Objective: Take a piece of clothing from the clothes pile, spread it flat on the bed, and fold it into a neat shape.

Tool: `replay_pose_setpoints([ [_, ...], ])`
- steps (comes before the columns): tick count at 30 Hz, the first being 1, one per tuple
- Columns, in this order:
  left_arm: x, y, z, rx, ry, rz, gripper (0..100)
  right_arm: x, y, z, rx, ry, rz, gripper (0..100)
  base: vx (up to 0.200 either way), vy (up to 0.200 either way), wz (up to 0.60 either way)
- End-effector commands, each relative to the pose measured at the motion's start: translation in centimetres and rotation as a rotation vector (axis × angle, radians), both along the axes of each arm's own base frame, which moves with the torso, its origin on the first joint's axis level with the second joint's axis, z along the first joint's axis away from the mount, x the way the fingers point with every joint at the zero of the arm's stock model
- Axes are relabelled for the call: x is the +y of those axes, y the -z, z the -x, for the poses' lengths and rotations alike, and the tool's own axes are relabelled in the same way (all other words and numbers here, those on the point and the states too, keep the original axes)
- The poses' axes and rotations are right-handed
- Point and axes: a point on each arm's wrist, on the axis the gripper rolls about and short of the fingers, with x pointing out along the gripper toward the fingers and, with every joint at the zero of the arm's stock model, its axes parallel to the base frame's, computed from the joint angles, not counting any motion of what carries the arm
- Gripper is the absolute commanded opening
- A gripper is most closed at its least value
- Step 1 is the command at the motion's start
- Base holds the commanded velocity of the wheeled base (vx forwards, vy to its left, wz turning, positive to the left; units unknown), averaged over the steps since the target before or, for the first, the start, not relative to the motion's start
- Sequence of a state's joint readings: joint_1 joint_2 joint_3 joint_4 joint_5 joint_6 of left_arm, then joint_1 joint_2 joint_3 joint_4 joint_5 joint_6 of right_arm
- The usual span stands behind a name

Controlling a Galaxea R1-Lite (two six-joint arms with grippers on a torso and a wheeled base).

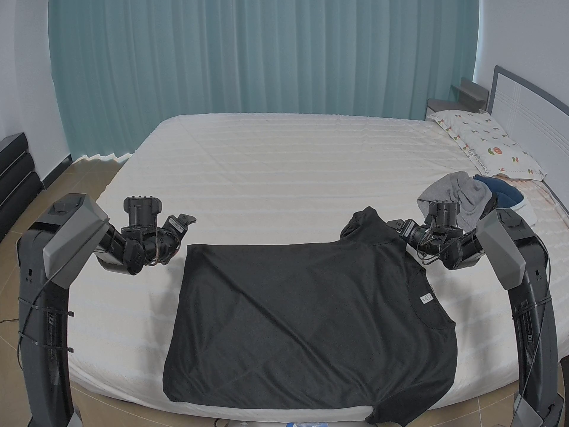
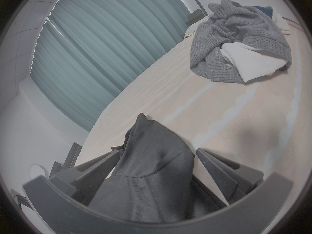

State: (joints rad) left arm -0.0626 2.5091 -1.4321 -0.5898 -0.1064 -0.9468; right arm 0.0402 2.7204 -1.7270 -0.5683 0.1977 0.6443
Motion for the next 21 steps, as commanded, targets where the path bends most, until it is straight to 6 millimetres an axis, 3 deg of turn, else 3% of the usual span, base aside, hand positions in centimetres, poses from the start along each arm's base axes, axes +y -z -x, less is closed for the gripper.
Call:
replay_pose_setpoints([
  [1,-1.2,3.1,-1.3,0.016,0.005,-0.043,100,0.1,0.3,0.0,0.005,-0.002,-0.003,100,0.0,0.0,0.0],
  [17,-1.8,4.4,-2.0,0.016,0.001,-0.109,100,1.1,0.8,0.0,0.01,-0.014,-0.001,100,0.0,0.0,0.0],
  [18,-1.8,4.5,-2.2,0.022,0.001,-0.112,0,1.2,0.8,-0.1,0.008,-0.013,0.001,100,0.0,0.0,0.0],
  [19,-1.8,4.4,-2.2,0.026,0.001,-0.112,0,1.3,0.8,-0.1,0.008,-0.015,0.001,0,0.0,0.0,0.0],
  [21,-1.8,4.5,-2.4,0.044,-0.003,-0.118,0,1.3,0.7,-0.1,0.005,-0.016,0.001,0,0.0,0.0,0.0],
])
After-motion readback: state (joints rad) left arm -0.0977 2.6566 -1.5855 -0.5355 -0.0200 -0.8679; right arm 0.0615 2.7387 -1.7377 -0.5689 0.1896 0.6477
